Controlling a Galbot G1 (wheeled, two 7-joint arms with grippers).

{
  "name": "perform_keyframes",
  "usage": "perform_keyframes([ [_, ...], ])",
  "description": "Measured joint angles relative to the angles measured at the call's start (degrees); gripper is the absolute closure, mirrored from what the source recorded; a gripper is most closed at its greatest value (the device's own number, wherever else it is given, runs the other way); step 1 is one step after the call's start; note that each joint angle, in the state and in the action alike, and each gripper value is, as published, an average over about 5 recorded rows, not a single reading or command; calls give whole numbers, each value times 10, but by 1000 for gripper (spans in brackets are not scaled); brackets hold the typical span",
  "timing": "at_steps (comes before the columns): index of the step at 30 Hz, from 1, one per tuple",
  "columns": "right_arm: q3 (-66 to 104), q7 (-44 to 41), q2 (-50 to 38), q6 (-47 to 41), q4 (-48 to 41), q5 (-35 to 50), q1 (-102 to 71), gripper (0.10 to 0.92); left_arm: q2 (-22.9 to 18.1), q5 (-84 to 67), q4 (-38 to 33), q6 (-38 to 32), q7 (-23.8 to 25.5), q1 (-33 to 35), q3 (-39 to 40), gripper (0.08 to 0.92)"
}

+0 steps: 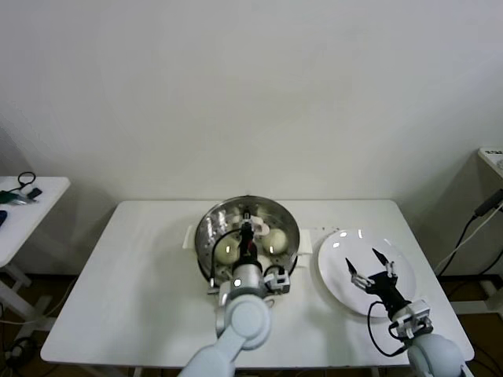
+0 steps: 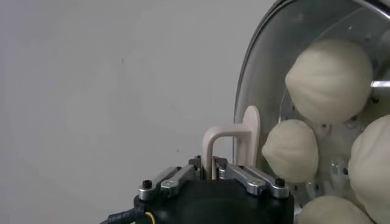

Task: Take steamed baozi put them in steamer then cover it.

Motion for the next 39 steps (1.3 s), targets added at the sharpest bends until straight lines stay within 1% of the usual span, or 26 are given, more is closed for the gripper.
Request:
perform_keyframes([
  [7, 4, -3, -1, -9, 3, 4, -2, 203, 15, -8, -26, 0, 10, 7, -1, 550],
  [16, 6, -5, -3, -19, 5, 6, -1, 203, 46, -35, -87, 0, 19, 32, -4, 290],
  [20, 7, -5, -4, -21, 6, 6, -1, 203, 62, -56, -119, 0, 13, 45, -7, 200],
  [23, 7, -6, -4, -22, 6, 6, 0, 203, 76, -76, -144, 0, 2, 57, -13, 180],
  [29, 10, -11, -5, -23, 6, 6, 1, 203, 113, -136, -190, 0, -34, 87, -40, 177],
  [34, 12, -14, -7, -22, 3, 6, 4, 203, 143, -236, -217, 0, -91, 131, -89, 177],
  [39, 11, -18, -6, -19, 0, 8, 7, 203, 154, -359, -234, -2, -154, 181, -161, 177],
])
